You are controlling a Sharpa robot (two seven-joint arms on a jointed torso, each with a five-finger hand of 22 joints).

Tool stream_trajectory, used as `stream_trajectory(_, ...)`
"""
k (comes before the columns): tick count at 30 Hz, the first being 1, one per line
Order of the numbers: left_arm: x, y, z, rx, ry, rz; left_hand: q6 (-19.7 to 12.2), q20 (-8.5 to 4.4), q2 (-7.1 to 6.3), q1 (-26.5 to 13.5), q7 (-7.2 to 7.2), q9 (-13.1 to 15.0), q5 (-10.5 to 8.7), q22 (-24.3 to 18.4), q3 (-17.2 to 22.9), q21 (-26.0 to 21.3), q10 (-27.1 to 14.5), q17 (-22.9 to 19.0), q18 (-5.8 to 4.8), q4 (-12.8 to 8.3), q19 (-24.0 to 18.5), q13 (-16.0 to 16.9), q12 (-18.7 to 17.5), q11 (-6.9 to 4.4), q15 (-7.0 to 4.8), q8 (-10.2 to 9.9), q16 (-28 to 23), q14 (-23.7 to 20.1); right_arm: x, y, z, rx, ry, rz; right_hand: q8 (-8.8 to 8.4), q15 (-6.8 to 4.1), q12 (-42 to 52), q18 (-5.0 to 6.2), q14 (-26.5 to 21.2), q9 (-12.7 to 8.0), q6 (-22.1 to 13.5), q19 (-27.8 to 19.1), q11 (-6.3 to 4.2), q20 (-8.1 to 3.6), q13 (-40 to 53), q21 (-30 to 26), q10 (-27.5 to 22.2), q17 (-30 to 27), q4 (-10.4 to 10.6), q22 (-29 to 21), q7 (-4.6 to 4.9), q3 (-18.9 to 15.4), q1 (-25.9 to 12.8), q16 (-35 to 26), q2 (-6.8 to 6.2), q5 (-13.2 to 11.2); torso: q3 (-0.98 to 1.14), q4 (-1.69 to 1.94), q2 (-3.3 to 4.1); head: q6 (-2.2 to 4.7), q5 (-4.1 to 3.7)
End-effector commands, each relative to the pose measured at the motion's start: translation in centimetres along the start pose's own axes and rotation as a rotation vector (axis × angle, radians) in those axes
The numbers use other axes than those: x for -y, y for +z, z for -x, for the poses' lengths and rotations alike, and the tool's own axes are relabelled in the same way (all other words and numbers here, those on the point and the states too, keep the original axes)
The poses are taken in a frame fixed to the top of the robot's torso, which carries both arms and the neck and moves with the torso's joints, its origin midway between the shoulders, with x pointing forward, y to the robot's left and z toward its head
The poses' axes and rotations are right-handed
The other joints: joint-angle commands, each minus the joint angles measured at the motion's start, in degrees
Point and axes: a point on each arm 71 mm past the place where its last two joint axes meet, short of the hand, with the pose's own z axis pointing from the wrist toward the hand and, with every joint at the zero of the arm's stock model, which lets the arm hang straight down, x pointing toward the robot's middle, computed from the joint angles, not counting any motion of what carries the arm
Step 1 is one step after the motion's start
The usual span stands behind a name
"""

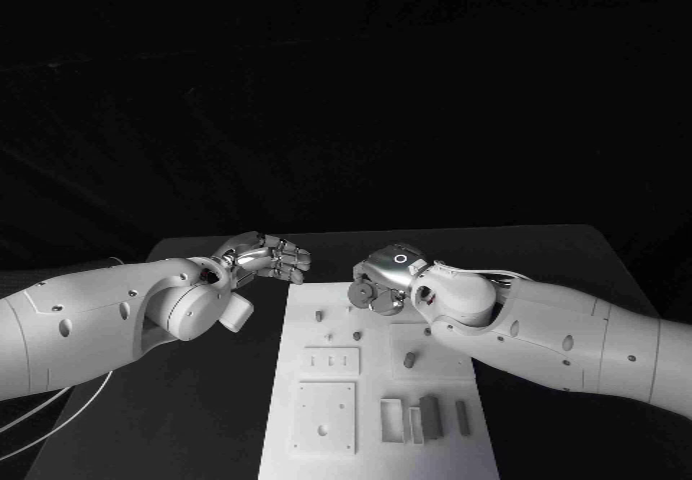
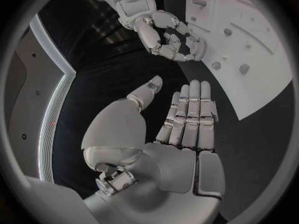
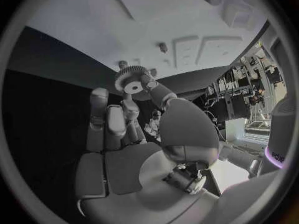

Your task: Assemble the parts on the task board

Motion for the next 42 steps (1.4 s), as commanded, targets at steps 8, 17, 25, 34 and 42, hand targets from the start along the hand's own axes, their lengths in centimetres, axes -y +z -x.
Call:
stream_trajectory(8, 0.3, 0.1, -0.1, 0.005, 0.006, -0.018, -0.1, -0.32, -0.1, -0.3, 0.5, 0.1, 0.18, 0.0, -0.3, -0.4, 0.2, 0.1, 0.31, -0.1, 0.1, 0.0, -0.3, 0.06, 0.02, -0.3, -0.3, 0.3, -2.3, 1.7, 0.3, 0.018, -0.061, 0.033, -0.22, 0.0, 0.2, 1.51, 0.4, -0.1, 6.1, 0.3, 0.06, -0.31, -0.1, 0.1, 0.2, 0.2, 0.2, 0.9, 2.05, 0.2, 0.0, 0.0, -0.62, 0.2, -0.08, 0.08, 0.04, -0.16, 0.59)
stream_trajectory(17, 0.4, 0.1, -0.1, 0.007, 0.014, -0.022, -0.1, -0.33, -0.11, -0.3, 0.5, 0.1, 0.18, 0.0, -0.3, -0.4, 0.2, 0.1, 0.31, -0.1, 0.1, 0.0, -0.3, 0.06, 0.01, -0.3, -0.3, 0.3, -2.3, 2.3, -1.2, -0.02, -0.1, 0.024, -0.3, -0.01, 0.2, 1.51, 0.4, -0.1, 6.0, 0.3, 0.06, -0.33, -0.2, 0.0, 0.3, 0.1, 0.1, 0.9, 2.06, 0.3, 0.1, -0.1, -0.67, 0.2, -0.06, 0.45, 0.08, -0.29, 0.52)
stream_trajectory(25, 0.4, 0.2, 0.1, 0.02, -0.011, -0.017, -0.1, -0.31, -0.12, -0.3, 0.51, 0.1, 0.18, 0.0, -0.3, -0.4, 0.2, 0.2, 0.28, -0.1, 0.1, 0.0, -0.3, 0.07, 0.03, -0.3, -0.4, 0.3, -2.6, 2.3, -1.8, -0.023, -0.139, 0.045, -0.42, 0.01, 0.1, 1.51, 0.3, -0.2, 6.0, 0.3, 0.1, -0.33, -0.4, -0.1, 0.4, -0.2, 0.1, 0.9, 2.1, 0.3, 0.0, -0.2, -0.98, 0.2, 0.14, 0.2, 0.05, -0.3, 0.69)
stream_trajectory(34, 0.5, 0.3, -0.1, 0.016, -0.008, -0.019, -0.2, -0.31, -0.12, -0.4, 0.51, 0.1, 0.18, 0.0, -0.4, -0.4, 0.2, 0.2, 0.28, -0.1, 0.1, 0.0, -0.3, 0.06, 0.03, -0.4, -0.4, 0.2, -3.2, 2.3, -2.1, -0.019, -0.149, 0.057, -0.46, 0.04, 0.1, 1.51, 0.5, -0.2, 6.1, 0.4, 0.12, -0.33, -0.5, -0.1, 0.5, -0.1, 0.3, 0.8, 2.11, 0.3, -0.1, -0.2, -1.17, 0.2, 0.08, 0.22, 0.02, -0.43, 0.89)
stream_trajectory(42, 0.4, 0.3, -0.1, 0.009, -0.009, -0.013, -0.2, -0.3, -0.13, -0.4, 0.52, 0.2, 0.18, 0.0, -0.4, -0.5, 0.2, 0.2, 0.26, -0.1, 0.1, 0.0, -0.4, 0.07, 0.04, -0.4, -0.5, 0.2, -3.2, 2.4, -2.5, -0.018, -0.161, 0.048, -0.46, 0.05, 0.1, 1.51, 0.5, -0.2, 6.1, 0.5, 0.11, -0.35, -0.6, -0.2, 0.6, -0.1, 0.3, 0.8, 2.09, 0.4, 0.0, -0.2, -1.2, 0.2, 0.08, 0.21, 0.06, -0.57, 1.31)
